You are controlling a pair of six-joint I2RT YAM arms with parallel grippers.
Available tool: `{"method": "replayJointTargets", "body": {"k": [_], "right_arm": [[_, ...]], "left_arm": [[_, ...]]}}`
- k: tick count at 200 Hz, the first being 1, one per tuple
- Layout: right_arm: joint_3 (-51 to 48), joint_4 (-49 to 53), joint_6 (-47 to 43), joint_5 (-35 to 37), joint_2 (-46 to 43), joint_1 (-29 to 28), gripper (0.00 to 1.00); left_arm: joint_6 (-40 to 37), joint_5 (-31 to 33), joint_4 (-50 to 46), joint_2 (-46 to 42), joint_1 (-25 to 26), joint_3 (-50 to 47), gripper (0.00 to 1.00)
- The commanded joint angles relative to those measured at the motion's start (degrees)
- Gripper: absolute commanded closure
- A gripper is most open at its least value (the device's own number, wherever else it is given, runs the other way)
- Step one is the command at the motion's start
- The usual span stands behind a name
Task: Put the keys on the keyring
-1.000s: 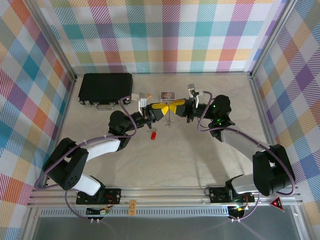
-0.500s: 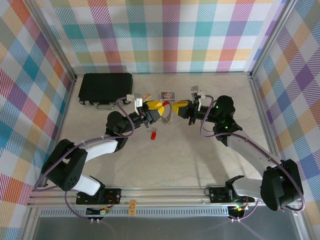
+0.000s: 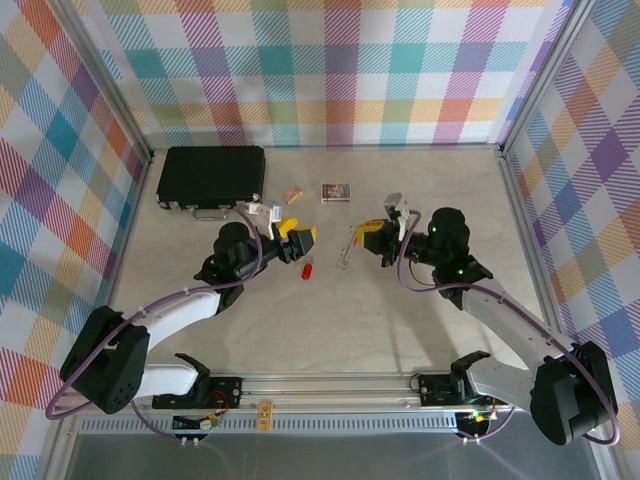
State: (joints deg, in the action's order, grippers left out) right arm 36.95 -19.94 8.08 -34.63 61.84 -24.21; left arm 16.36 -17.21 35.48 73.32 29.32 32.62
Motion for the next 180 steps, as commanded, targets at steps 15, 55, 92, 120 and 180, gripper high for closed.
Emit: {"method": "replayJointTargets", "body": {"k": [15, 55, 92, 120, 180], "right_arm": [[-3.28, 0.62, -0.43, 2.84, -3.96, -0.24, 1.00], [-6.24, 1.22, 1.37, 5.07, -8.74, -0.23, 1.00], [-6.92, 1.27, 2.36, 6.09, -11.17, -0.23, 1.00], [-7.69, 1.02, 2.91, 6.24, -12.05, -0.23, 1.00], [-7.99, 0.58, 3.71, 6.06, -12.19, -0.23, 1.00]], "left_arm": [[-3.07, 5.38, -14.08, 1.42, -0.32, 1.55, 0.33], [-1.25, 5.83, -24.73, 8.06, -0.32, 6.45, 0.44], [0.63, 3.12, -33.05, 17.61, -0.32, 14.34, 0.73], [2.68, 4.11, -37.96, 22.70, -0.32, 19.38, 0.78], [4.29, 3.66, -45.10, 30.61, -0.23, 26.18, 0.79]]}}
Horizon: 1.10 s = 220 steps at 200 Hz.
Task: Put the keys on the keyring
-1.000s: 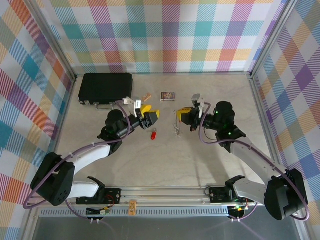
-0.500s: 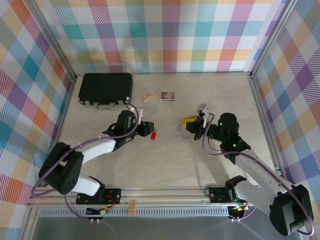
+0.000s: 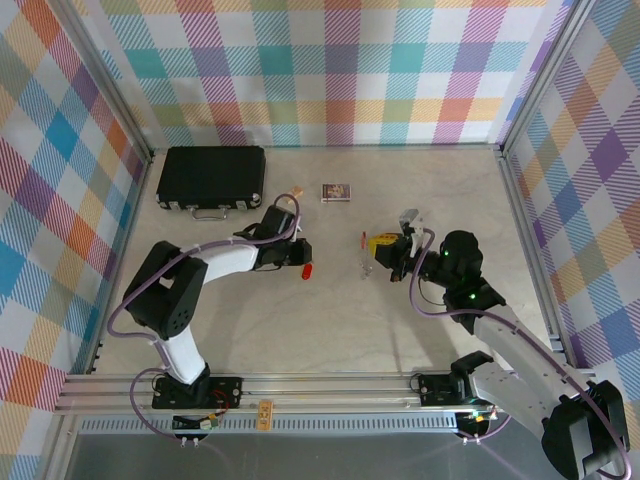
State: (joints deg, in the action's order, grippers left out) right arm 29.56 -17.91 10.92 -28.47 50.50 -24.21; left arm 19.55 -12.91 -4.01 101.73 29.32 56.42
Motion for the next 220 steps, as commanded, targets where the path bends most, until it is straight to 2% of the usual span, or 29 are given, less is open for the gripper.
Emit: {"method": "replayJointTargets", "body": {"k": [1, 21, 93, 155, 220], "right_arm": [[-0.62, -1.48, 0.86, -0.10, -0.89, -0.23, 1.00], [-0.57, -1.64, 0.96, -0.08, -0.80, -0.23, 1.00], [-0.75, -1.98, 1.04, -0.08, -0.14, -0.24, 1.00], [-0.73, -1.88, 1.03, -0.09, -0.25, -0.28, 1.00], [-0.78, -1.94, 1.12, -0.14, -0.14, -0.22, 1.00]], "left_arm": [[1.10, -0.68, -5.68, 2.22, -0.19, 2.42, 0.79], [1.01, -0.97, -6.30, 3.06, 0.05, 3.07, 0.76], [-0.07, -2.19, -8.13, 5.52, 0.98, 5.41, 0.77], [-2.84, 2.31, -14.61, 5.74, 3.17, 8.25, 0.77], [-3.57, 4.05, -15.57, 6.29, 4.52, 9.89, 0.78]]}}
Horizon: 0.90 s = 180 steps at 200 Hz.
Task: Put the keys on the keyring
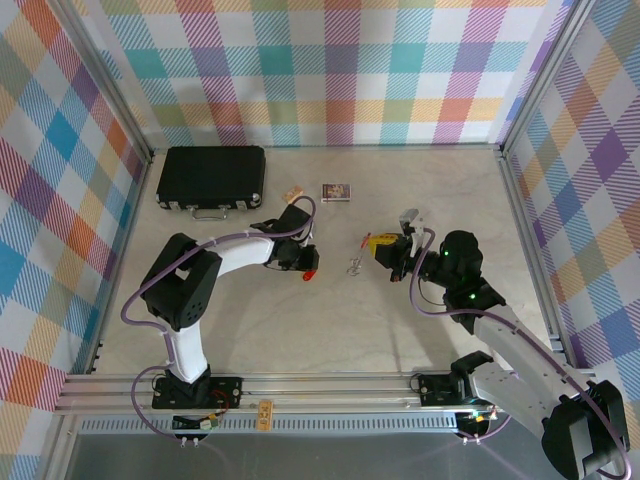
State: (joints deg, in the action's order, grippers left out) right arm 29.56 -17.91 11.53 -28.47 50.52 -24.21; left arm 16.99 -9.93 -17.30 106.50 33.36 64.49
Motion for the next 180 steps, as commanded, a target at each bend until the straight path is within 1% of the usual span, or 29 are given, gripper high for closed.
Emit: {"method": "replayJointTargets", "body": {"k": [1, 29, 80, 90, 98, 108, 137, 170, 173, 180], "right_arm": [[-0.76, -1.90, 0.51, -0.16, -0.16, -0.22, 1.00], [-0.88, -1.92, 0.42, -0.09, -0.21, -0.24, 1.00], [-0.82, -1.89, 0.51, -0.12, -0.25, -0.27, 1.00], [-0.82, -1.89, 0.59, -0.20, -0.40, -0.23, 1.00], [-0.84, -1.88, 0.51, -0.11, -0.38, -0.22, 1.00], [-0.91, -1.92, 0.52, -0.18, -0.34, -0.23, 1.00], [-0.93, -2.13, 0.64, -0.27, -0.34, -0.26, 1.00], [-0.99, -2.17, 0.69, -0.24, -0.39, -0.25, 1.00], [-1.00, -2.20, 0.68, -0.23, -0.34, -0.23, 1.00], [-1.06, -2.30, 0.77, -0.18, -0.34, -0.21, 1.00]], "left_arm": [[-0.96, 1.02, -2.25, 1.57, 0.47, 1.84, 0.78], [-0.02, 0.16, -1.57, 2.35, 0.56, 2.69, 0.79], [0.20, 1.05, -2.83, 3.71, 1.26, 4.42, 0.80], [0.28, 1.15, -2.76, 3.72, 1.26, 4.50, 0.87], [0.49, 1.36, -2.58, 3.46, 1.26, 4.51, 0.94], [0.75, 1.49, -2.39, 3.09, 1.29, 4.42, 0.98], [0.69, 1.35, -1.16, -0.11, 1.35, 3.26, 1.00], [-1.27, 0.45, 0.87, -6.54, 1.44, 0.03, 1.00], [-1.55, 0.41, 2.76, -7.31, 1.44, -0.34, 1.00], [-2.25, 0.44, 3.63, -8.97, 1.44, -1.15, 1.00]]}}
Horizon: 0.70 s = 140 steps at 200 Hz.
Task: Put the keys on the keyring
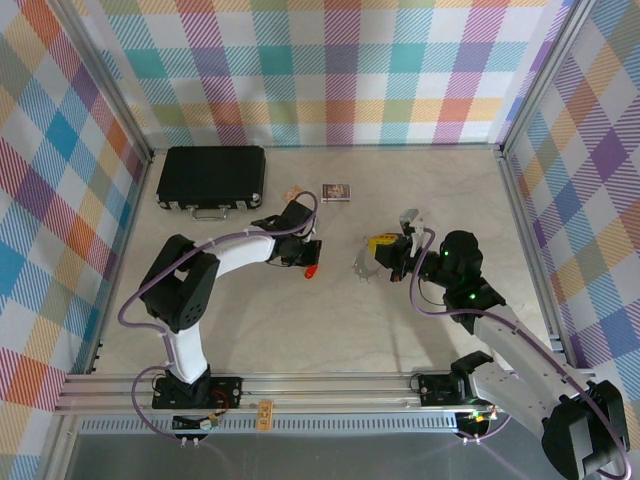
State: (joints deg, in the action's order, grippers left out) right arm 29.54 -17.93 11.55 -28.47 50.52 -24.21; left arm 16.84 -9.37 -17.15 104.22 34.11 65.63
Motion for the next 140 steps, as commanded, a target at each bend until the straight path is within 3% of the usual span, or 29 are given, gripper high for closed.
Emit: {"method": "replayJointTargets", "body": {"k": [1, 68, 140], "right_arm": [[-1.01, -2.23, 0.75, -0.14, -0.34, -0.22, 1.00], [-1.26, -2.39, 0.90, 0.15, -0.79, -0.22, 1.00], [-1.28, -2.63, 1.02, 0.34, -0.72, -0.23, 1.00]], "left_arm": [[-2.22, -0.13, 3.59, -6.95, 0.70, -2.49, 1.00], [-11.72, -6.20, 11.70, -19.89, 0.70, -11.58, 1.00], [-20.37, -14.89, 27.85, -29.37, 0.72, -22.69, 1.00]]}}
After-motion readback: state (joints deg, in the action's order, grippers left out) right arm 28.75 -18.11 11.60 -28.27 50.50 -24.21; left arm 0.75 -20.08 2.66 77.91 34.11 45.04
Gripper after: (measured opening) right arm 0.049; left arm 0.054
